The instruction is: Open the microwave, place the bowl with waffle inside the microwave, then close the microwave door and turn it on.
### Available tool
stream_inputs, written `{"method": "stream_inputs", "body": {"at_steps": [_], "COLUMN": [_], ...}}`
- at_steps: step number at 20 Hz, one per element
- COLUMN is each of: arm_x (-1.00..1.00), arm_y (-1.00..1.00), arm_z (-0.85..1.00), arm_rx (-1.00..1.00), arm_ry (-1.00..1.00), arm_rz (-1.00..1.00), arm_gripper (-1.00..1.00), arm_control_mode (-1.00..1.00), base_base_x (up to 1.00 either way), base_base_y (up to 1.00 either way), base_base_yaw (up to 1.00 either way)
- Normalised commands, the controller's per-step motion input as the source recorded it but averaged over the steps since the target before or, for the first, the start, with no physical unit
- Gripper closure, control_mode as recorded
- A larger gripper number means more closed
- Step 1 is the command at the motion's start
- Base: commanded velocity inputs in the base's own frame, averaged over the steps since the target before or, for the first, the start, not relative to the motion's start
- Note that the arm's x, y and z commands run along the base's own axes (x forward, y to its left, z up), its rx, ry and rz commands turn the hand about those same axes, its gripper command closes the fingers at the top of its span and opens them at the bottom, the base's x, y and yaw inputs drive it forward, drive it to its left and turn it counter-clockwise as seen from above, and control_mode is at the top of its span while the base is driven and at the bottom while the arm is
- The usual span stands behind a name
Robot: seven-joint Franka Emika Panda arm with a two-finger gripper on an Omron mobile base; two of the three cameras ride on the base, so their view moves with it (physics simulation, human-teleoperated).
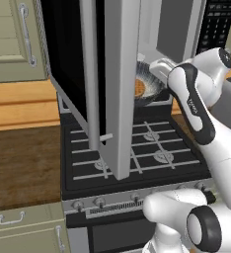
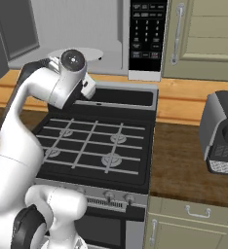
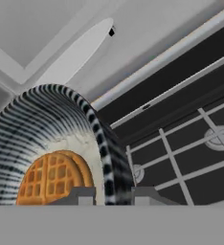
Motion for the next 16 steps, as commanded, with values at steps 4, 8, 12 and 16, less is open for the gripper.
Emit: {"method": "stream_inputs", "body": {"at_steps": [4,8,12,16], "arm_x": [0.00,0.08,0.13,0.43], "arm_y": [-0.19,-0.05,-0.01,0.00], "arm_z": [0.76,0.66,0.58,0.14], "arm_rx": [0.00,0.03,0.04,0.02], "arm_ry": [0.00,-0.05,-0.06,-0.01], "arm_rz": [0.00,0.00,0.00,0.00], "arm_gripper": [1.00,1.00,1.00,1.00], "arm_control_mode": [-1.00,-1.00,-1.00,-1.00], "base_base_x": [0.00,0.00,0.00,0.00], "base_base_y": [0.00,0.00,0.00,0.00], "base_base_yaw": [0.00,0.00,0.00,0.00]}}
